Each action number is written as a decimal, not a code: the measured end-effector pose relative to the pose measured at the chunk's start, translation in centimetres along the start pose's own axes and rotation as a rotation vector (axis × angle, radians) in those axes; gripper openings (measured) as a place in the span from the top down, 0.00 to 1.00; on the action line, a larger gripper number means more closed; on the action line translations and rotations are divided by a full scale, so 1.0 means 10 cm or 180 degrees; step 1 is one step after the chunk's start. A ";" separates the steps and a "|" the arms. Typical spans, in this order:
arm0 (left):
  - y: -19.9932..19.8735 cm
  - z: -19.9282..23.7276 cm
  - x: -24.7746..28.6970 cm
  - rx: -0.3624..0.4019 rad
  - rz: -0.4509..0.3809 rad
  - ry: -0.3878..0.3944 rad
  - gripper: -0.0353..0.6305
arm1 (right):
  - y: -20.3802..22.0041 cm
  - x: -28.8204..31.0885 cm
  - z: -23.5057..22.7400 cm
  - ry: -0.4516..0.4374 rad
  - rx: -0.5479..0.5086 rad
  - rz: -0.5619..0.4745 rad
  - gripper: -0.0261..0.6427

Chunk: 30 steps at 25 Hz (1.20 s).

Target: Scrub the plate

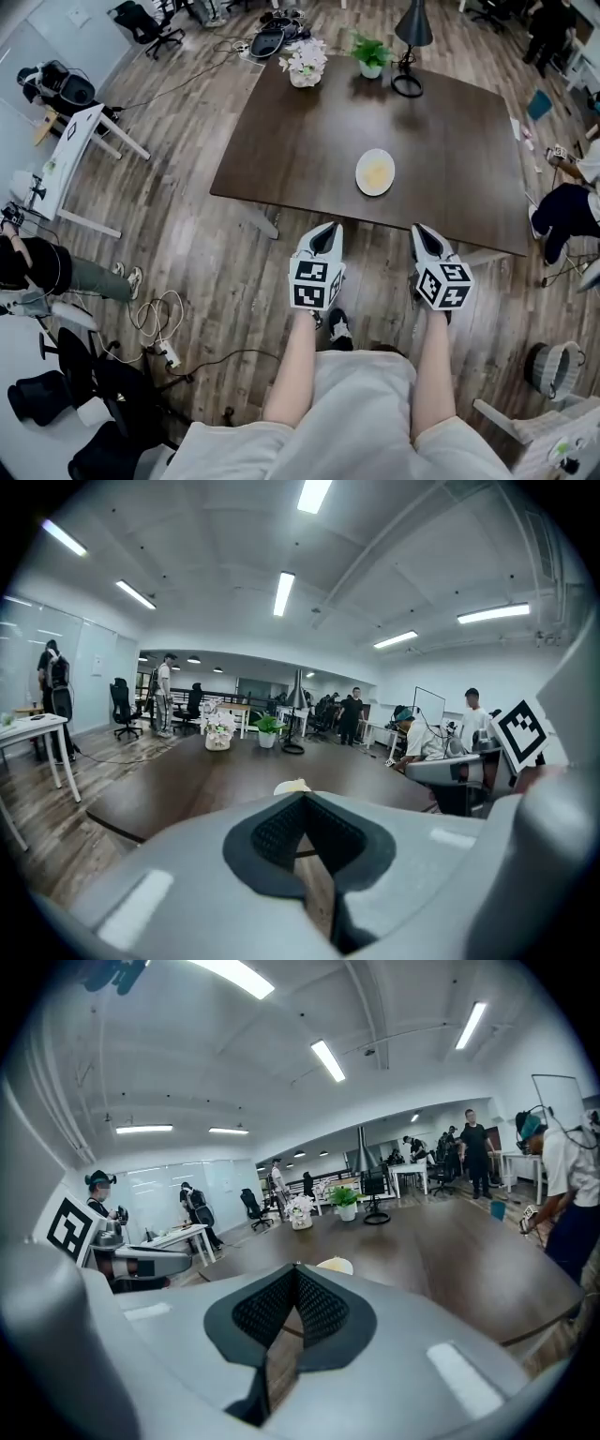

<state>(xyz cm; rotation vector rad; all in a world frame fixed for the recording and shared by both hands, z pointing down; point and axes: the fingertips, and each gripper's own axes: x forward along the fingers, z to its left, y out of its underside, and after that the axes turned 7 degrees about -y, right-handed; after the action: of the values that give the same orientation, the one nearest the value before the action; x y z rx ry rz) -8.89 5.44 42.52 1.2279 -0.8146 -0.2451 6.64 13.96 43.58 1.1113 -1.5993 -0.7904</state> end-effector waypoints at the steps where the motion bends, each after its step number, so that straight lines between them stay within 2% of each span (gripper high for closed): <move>1: -0.02 0.08 0.04 -0.0019 0.0004 0.0025 0.94 | -0.03 0.04 -0.02 0.0031 -0.0006 -0.0011 0.92; 6: 0.02 0.33 0.27 -0.0149 0.0043 0.0092 0.94 | -0.07 0.21 -0.20 0.0223 0.0041 -0.0003 0.92; 11: 0.04 0.29 0.45 -0.0165 0.0096 0.0218 0.94 | -0.17 0.36 -0.28 0.0239 -0.0074 0.0020 0.92; 16: 0.04 0.28 0.67 -0.0221 0.0125 0.0275 0.94 | -0.52 0.62 -0.22 0.0012 -0.0912 0.0164 0.92; 19: 0.08 0.36 0.79 -0.0283 0.0182 0.0193 0.94 | -0.73 0.86 -0.16 -0.0209 -0.1232 0.0227 0.92; 22: 0.07 0.41 0.88 -0.0249 0.0233 0.0137 0.94 | -0.88 1.02 -0.15 -0.0266 -0.1592 0.0259 0.92; 25: 0.00 0.51 1.05 -0.0270 0.0250 0.0035 0.94 | -1.03 1.28 -0.21 -0.0438 -0.1632 0.0244 0.92; 30: -0.07 0.54 1.58 -0.0388 0.0388 -0.0135 0.94 | -1.15 1.76 -0.54 -0.0756 -0.1429 0.0314 0.92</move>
<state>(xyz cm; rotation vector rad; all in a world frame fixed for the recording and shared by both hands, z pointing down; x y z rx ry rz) -1.25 -7.85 49.06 1.0579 -0.8951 -0.2189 13.56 -6.43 41.27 0.6299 -1.5501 -1.1787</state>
